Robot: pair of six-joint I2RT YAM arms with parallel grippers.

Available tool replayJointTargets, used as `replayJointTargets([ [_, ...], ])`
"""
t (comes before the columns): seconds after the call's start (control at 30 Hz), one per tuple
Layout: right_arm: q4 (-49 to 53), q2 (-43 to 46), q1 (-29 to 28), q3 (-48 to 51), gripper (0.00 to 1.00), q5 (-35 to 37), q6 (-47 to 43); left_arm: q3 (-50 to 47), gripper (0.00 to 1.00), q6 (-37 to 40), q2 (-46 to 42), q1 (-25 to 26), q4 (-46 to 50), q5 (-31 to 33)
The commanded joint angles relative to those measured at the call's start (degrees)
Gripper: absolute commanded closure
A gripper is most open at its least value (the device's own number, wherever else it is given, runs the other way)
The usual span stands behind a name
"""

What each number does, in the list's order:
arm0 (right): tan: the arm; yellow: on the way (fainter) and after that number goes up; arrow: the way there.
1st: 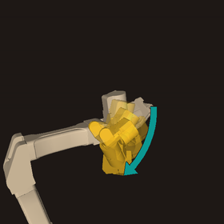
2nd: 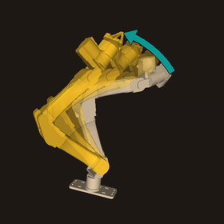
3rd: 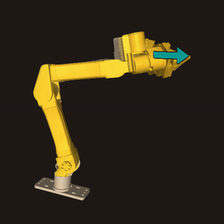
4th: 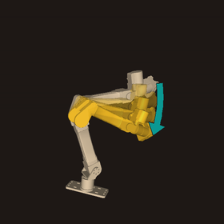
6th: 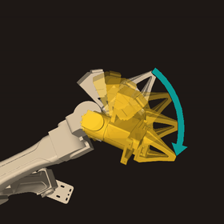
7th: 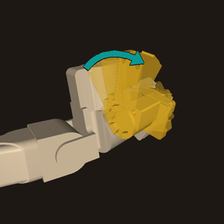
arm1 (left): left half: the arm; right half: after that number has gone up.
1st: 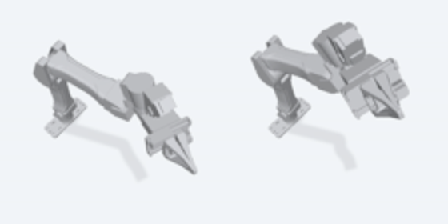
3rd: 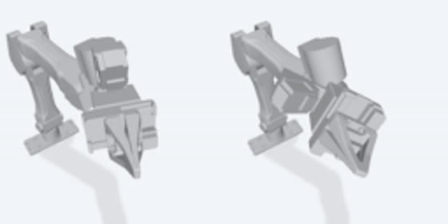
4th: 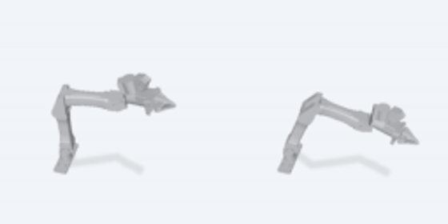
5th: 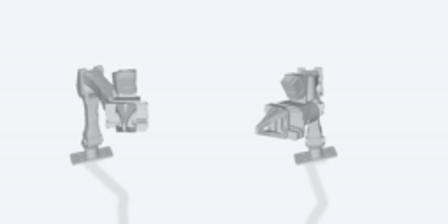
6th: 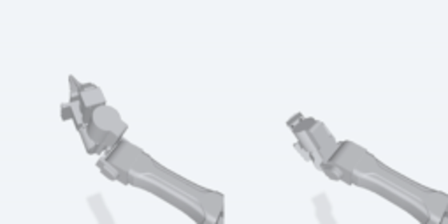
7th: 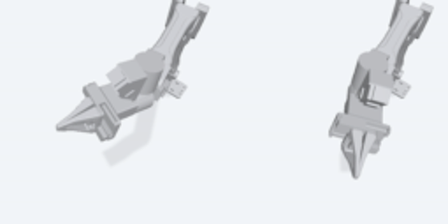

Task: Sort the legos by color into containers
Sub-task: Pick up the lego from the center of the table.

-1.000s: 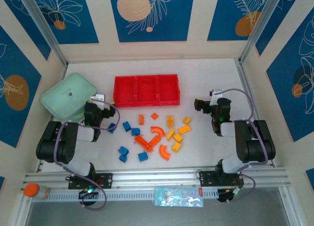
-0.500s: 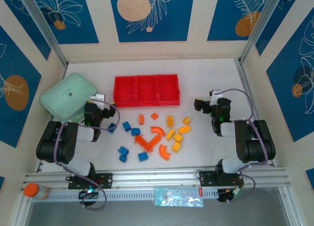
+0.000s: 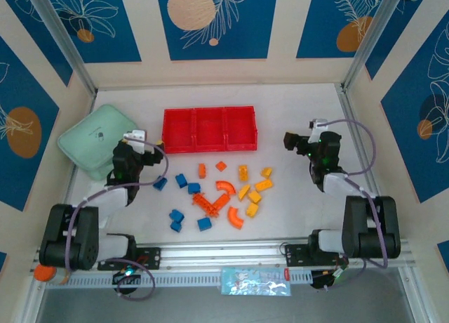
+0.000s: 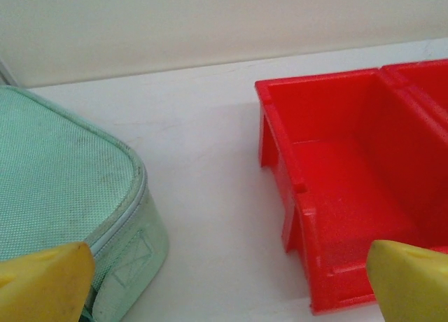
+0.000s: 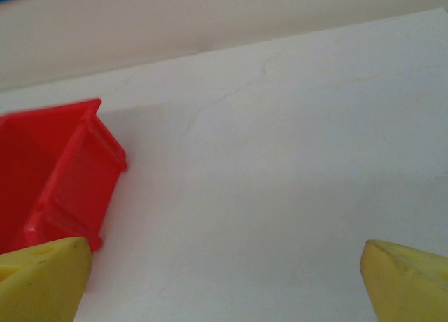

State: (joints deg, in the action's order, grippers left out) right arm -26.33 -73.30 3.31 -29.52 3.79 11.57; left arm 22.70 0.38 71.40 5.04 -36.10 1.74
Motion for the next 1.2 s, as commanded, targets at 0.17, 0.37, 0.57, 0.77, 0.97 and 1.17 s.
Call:
replayJointTargets([
  [0.17, 11.3, 7.8, 6.3, -1.7, 0.01, -12.3, 15.9, 6.0, 0.01, -20.7, -11.2, -0.9, 20.1, 1.3],
  [0.37, 14.3, 7.5, 8.5, 0.3, 0.01, -11.9, 25.5, 6.0, 0.01, -27.8, -12.8, -1.1, 25.5, 1.2],
  [0.57, 25.3, 6.7, 2.2, -5.8, 0.01, -9.1, 22.4, 9.5, 0.01, -30.1, -14.3, -0.7, 35.1, -6.6],
  [0.77, 34.7, 6.4, -6.5, -10.1, 0.01, -8.2, 20.1, 10.6, 0.01, -32.6, -18.1, 2.5, 43.0, -10.9],
  [0.97, 40.9, 6.5, -15.1, -12.0, 0.01, -7.0, 20.1, 14.7, 0.01, -32.5, -20.5, 10.3, 53.1, -8.3],
  [1.17, 44.1, 5.6, -24.0, -12.8, 0.01, -4.6, 20.7, 19.2, 0.01, -34.3, -16.6, 21.8, 59.9, -3.4],
])
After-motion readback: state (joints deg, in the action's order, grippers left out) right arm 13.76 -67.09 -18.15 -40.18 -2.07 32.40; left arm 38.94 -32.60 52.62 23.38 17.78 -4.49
